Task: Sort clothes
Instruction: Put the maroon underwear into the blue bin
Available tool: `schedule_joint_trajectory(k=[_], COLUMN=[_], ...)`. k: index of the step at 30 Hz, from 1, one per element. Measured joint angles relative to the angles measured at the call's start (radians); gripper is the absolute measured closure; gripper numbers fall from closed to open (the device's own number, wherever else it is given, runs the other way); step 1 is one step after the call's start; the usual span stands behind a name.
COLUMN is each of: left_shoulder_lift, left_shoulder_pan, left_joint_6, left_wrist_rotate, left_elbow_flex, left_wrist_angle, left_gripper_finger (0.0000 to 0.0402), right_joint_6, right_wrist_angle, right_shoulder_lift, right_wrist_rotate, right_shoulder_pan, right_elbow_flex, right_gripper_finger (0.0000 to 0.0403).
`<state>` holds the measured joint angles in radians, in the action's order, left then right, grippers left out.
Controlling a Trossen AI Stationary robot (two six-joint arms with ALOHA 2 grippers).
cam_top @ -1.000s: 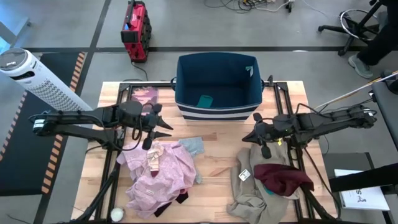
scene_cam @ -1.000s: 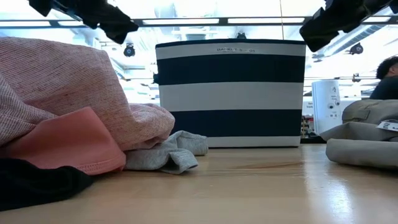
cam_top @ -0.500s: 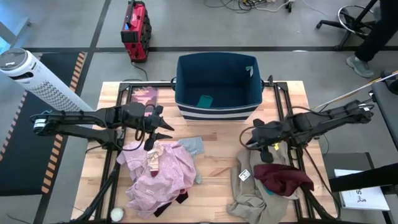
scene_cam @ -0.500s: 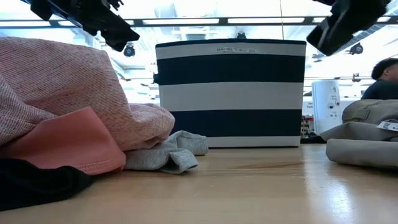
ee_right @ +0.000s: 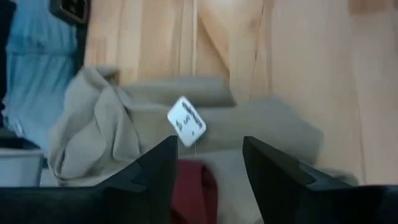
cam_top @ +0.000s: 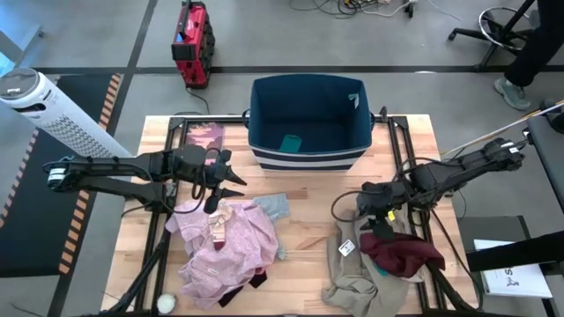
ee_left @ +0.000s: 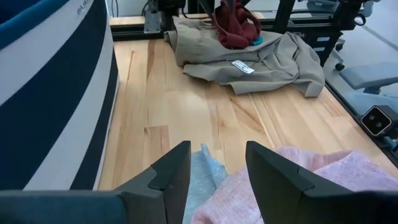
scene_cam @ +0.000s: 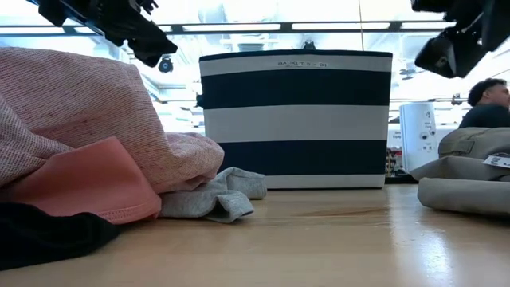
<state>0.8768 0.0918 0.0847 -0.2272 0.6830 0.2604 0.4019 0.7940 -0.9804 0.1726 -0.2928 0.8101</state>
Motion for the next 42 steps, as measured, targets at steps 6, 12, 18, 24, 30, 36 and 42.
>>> schedule_joint_trajectory(k=[6, 12, 18, 24, 30, 36, 42], left_shoulder_lift=[0.001, 0.000, 0.001, 0.001, 0.001, 0.001, 0.002], left_shoulder_pan=[-0.006, -0.006, -0.006, -0.006, -0.006, -0.006, -0.006], left_joint_6=[-0.001, -0.004, -0.016, -0.017, -0.017, -0.017, -0.017], left_wrist_rotate=[0.000, 0.000, 0.000, 0.000, 0.000, 0.000, 0.000], left_elbow_flex=[0.000, 0.000, -0.001, -0.003, -0.005, -0.005, -0.005], left_wrist_angle=[0.002, 0.002, 0.003, 0.004, 0.005, 0.007, 0.011], left_gripper_finger=[0.0255, 0.0239, 0.0229, 0.0232, 0.0246, 0.0256, 0.0256], right_joint_6=[0.022, 0.034, 0.013, -0.020, -0.051, -0.114, -0.124], right_wrist_angle=[0.021, 0.033, 0.112, 0.115, 0.112, 0.099, 0.079], right_shoulder_lift=[-0.076, -0.152, -0.217, -0.247, -0.247, -0.253, -0.258], right_wrist_rotate=[0.118, 0.202, 0.203, 0.257, 0.277, 0.330, 0.361], right_shoulder_pan=[0.000, 0.000, 0.000, 0.000, 0.000, 0.000, 0.000], right_elbow_flex=[0.000, 0.000, 0.000, 0.000, 0.000, 0.000, -0.001], right_gripper_finger=[0.0224, 0.0223, 0.0222, 0.0227, 0.0280, 0.0367, 0.0400])
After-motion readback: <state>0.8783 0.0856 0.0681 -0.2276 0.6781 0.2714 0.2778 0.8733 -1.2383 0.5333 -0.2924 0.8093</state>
